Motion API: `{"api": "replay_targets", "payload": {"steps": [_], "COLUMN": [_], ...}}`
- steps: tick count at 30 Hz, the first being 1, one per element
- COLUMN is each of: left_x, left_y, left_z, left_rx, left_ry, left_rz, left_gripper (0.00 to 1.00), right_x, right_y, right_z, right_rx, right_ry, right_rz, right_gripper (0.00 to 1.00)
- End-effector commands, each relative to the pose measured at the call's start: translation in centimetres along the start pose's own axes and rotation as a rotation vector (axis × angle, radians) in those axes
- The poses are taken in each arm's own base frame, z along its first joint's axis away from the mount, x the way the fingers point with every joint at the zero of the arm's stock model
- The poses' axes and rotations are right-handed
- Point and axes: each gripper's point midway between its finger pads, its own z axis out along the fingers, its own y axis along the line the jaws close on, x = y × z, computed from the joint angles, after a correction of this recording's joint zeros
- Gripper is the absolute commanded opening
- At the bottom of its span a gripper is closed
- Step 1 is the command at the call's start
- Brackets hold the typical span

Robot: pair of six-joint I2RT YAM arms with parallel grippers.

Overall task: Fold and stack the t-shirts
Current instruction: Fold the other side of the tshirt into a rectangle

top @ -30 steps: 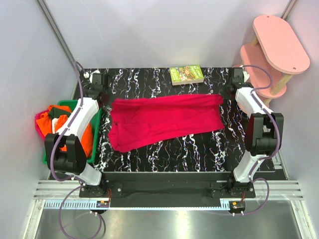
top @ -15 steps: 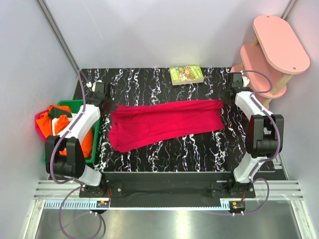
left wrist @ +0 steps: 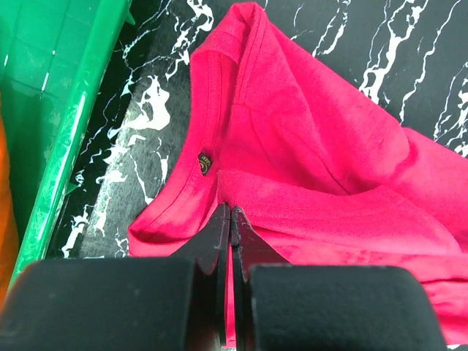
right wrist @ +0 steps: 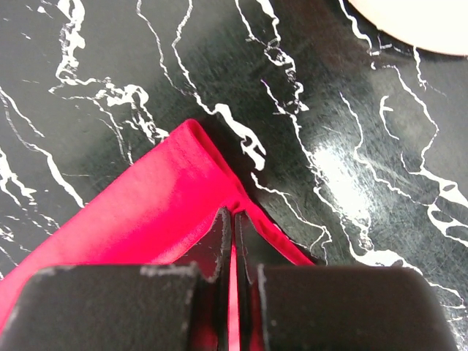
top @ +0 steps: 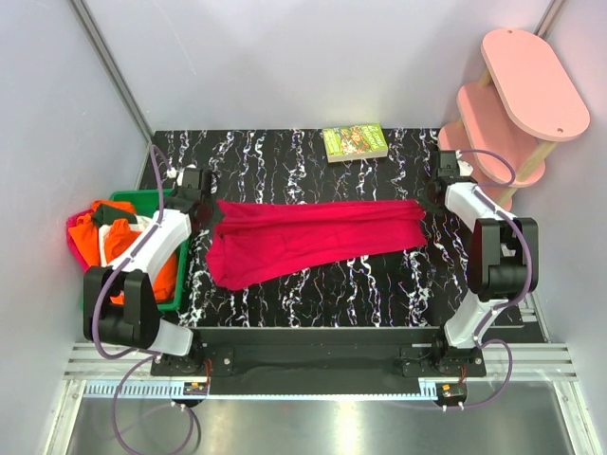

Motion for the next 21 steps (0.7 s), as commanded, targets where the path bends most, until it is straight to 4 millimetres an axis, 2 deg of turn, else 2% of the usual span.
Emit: {"api": "replay_targets", "payload": {"steps": [1,11,21], "left_x": [-0.4,2.7,5.0], "left_y": [-0.3,0.1,0.0], "left_z": [-0.7,-1.4,-3.0], "left_rx": [0.031,0.04,0.05], "left_ry": [-0.043,-0.001,0.013], "left_rz": [-0.004,0.035,0.078], "left_gripper": [0.0,0.0,0.0], "right_x": [-1.8,-0.8,-0.1], "right_y": [-0.8,-2.2,-3.0], "right_z": [-1.4,-1.8,-2.2], "right_rx": [0.025,0.065,0.082], "right_ry": [-0.075,-0.068,-0.053], "right_rz": [0.034,0.035,0.03], "right_gripper": [0.0,0.0,0.0]}}
